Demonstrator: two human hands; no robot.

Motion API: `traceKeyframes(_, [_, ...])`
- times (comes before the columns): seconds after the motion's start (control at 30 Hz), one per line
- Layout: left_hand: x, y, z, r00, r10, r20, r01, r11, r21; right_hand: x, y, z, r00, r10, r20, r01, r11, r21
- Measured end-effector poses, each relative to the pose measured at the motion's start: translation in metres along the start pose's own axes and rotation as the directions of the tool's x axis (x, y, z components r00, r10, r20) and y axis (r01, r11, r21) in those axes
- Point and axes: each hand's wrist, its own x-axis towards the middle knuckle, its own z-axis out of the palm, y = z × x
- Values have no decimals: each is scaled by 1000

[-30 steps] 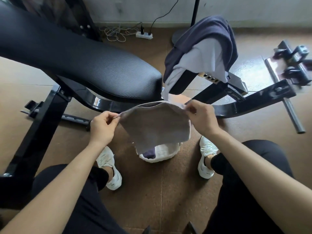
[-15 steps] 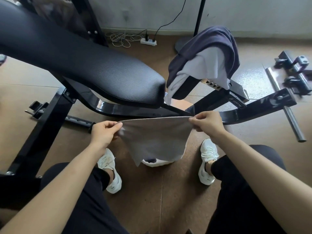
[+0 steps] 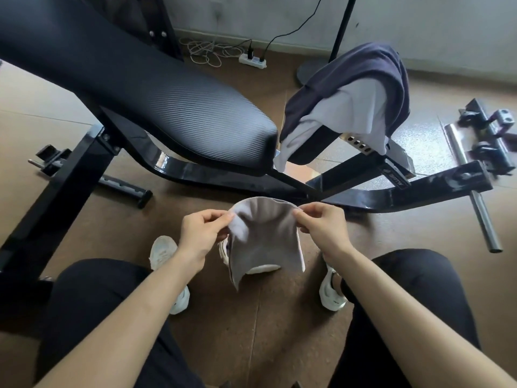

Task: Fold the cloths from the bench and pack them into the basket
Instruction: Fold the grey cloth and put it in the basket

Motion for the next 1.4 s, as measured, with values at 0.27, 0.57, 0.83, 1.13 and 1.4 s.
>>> traceKeyframes(0.27, [-20, -3, 28, 979, 70, 189, -76, 997, 26, -17, 1, 30, 976, -112, 188, 130, 988, -84])
traceKeyframes(0.57, [-27, -2, 31, 961, 174, 213, -207, 968, 145, -28, 3, 41, 944, -178, 279, 203, 977, -64])
traceKeyframes(0.83, [-16, -4, 22, 917, 334, 219, -394, 851, 349, -24, 1, 36, 919, -180, 350, 264, 942, -207])
traceKeyframes(1.13, [-14, 5, 5, 806, 436, 401, -578, 723, 377, 20, 19, 19, 903, -180, 389, 375, 772, -514])
traceKeyframes(1.4, [-8, 6, -13, 828, 450, 334, -559, 715, 420, 16, 16, 18, 894, -138, 426, 364, 779, -511])
